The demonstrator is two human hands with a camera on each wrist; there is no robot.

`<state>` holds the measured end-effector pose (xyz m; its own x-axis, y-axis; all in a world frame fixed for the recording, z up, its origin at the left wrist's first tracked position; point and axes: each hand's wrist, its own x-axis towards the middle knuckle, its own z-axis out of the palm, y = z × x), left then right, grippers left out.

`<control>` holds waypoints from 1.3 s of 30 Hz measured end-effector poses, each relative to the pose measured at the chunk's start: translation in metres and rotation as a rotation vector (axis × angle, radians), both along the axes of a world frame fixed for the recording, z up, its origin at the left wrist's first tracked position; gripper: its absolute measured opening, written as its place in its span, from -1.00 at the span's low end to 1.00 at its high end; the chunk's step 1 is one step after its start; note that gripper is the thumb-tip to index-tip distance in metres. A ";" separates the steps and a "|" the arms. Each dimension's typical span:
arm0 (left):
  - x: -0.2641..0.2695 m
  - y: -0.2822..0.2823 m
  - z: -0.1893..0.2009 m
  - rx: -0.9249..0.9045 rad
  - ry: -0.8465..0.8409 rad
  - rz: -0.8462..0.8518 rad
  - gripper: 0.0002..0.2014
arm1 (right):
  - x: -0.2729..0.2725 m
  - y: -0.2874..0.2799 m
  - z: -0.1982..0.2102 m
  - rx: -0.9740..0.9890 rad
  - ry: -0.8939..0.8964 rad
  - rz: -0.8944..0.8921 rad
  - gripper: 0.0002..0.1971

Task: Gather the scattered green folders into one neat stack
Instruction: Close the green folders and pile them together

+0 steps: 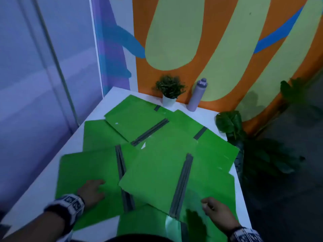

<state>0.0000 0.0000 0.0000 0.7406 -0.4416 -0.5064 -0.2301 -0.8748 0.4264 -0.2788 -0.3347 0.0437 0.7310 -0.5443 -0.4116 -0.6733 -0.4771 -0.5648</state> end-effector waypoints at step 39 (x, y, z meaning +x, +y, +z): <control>-0.033 -0.069 0.086 -0.905 0.727 0.518 -0.13 | 0.095 0.037 0.013 0.003 -0.431 -0.191 -0.52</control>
<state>-0.0329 -0.0688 0.0863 0.6085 -0.5842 -0.5370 0.5872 -0.1237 0.7999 -0.1841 -0.2974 0.0562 0.7227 -0.6848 -0.0938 -0.4522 -0.3658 -0.8134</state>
